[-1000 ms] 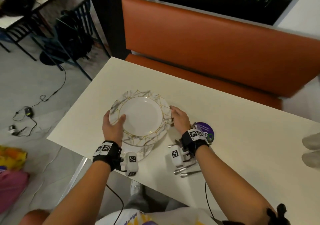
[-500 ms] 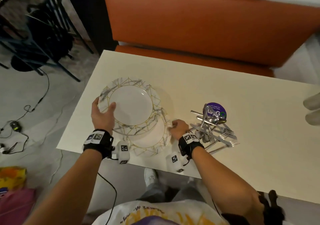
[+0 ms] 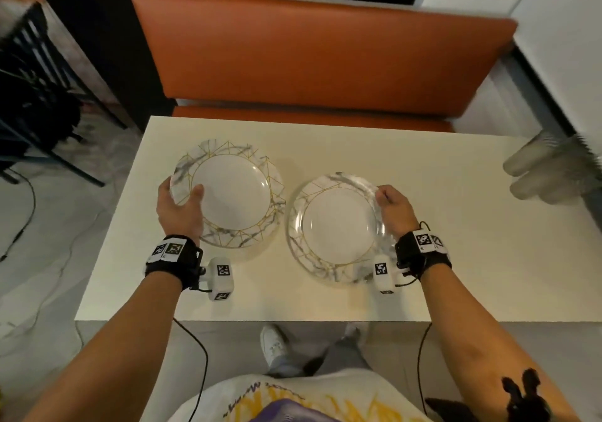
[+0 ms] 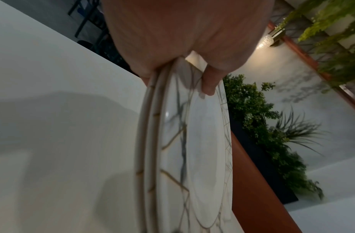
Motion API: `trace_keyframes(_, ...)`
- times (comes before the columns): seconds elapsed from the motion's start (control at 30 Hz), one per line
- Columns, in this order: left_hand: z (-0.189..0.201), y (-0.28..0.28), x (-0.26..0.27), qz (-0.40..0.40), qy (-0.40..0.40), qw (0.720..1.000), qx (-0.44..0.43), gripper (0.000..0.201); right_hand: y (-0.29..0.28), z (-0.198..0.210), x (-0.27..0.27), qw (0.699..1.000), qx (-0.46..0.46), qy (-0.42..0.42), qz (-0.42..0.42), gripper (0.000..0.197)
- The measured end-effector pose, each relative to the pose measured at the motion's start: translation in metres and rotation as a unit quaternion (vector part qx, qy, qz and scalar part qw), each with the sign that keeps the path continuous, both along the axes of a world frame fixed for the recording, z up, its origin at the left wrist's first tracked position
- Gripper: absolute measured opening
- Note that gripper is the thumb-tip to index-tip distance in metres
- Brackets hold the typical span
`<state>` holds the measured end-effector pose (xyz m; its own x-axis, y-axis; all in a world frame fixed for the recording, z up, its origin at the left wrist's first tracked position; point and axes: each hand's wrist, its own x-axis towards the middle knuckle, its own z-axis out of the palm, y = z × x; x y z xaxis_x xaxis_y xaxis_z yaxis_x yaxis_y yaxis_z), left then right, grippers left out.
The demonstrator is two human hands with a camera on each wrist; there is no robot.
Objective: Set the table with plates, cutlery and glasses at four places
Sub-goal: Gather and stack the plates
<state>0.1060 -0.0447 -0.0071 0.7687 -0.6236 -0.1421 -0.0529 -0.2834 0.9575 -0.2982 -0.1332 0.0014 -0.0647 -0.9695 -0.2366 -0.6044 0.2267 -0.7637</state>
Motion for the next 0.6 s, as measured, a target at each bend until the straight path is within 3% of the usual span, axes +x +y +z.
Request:
trace_keyframes(0.2,-0.001,-0.003,-0.033,-0.078,0.008,0.997,-0.004,0.053,-0.009,0.008,-0.026,0.994,-0.058,-0.06,-0.066,0.026)
trace_keyframes(0.37,-0.006,-0.009,-0.058,-0.111,0.11,0.988,0.012,0.05,0.0,-0.008,-0.004,0.985,-0.03,-0.128,-0.115,0.02)
trace_keyframes(0.47,-0.003,-0.014,-0.072,-0.12,0.173,0.978,0.007,0.036,0.005,-0.017,0.012,0.985,-0.006,-0.122,-0.126,0.02)
trace_keyframes(0.6,0.0,-0.023,-0.087,-0.109,0.236,0.965,0.014,0.04,0.01,-0.023,0.039,0.989,0.014,-0.063,-0.136,0.024)
